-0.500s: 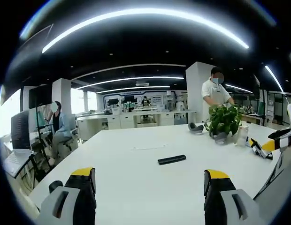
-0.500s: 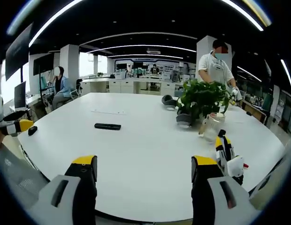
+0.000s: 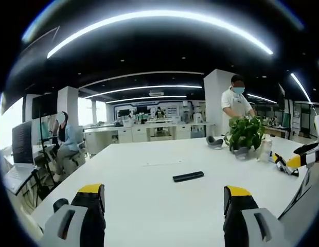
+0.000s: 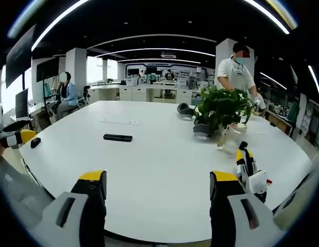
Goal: Press the specified remote control buttons in sequence, fully releasing each button before pressing the next.
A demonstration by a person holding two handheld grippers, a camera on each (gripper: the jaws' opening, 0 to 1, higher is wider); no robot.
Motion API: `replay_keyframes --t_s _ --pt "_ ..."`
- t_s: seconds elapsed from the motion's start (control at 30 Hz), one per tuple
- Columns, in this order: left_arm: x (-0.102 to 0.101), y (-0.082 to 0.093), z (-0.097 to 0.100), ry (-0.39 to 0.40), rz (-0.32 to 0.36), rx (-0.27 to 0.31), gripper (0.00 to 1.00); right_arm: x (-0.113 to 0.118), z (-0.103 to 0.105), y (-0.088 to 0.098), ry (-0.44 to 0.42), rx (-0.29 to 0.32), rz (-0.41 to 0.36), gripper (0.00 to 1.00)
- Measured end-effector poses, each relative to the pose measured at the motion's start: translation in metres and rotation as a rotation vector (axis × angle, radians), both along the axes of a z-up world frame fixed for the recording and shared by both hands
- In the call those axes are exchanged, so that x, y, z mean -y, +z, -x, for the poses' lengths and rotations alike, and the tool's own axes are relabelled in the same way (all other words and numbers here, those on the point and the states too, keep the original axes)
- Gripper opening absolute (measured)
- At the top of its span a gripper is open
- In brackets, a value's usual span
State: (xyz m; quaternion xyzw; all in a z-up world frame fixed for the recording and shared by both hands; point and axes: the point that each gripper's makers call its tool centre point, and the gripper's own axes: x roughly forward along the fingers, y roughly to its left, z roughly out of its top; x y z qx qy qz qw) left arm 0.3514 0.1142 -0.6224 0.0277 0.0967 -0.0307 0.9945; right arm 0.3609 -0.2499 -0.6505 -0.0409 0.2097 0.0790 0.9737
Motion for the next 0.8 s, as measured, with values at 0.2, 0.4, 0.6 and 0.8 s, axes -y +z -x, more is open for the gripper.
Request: replay_keyframes --t_s 0.2,0.4,0.6,0.8 --pt "0.0007 0.0001 0.0001 -0.002 0.001 -0.001 1.0 0.0001 0.0001 -0.0003 0.0 -0.001 0.003 0.86" --pt "0.0016 -0.0005 0.0002 -0.005 -0.003 -0.006 1.0 0.0002 0.0002 -0.0006 0.001 -0.003 0.002 0.85" --pt "0.0023 -0.0014 0.0 -0.007 -0.006 -0.011 1.0 0.0002 0.0002 -0.0011 0.002 -0.006 0.004 0.85" --pt "0.0025 -0.0016 0.0001 -0.007 -0.007 -0.012 1.0 -0.0014 0.0005 -0.0015 0.007 -0.009 0.006 0.84"
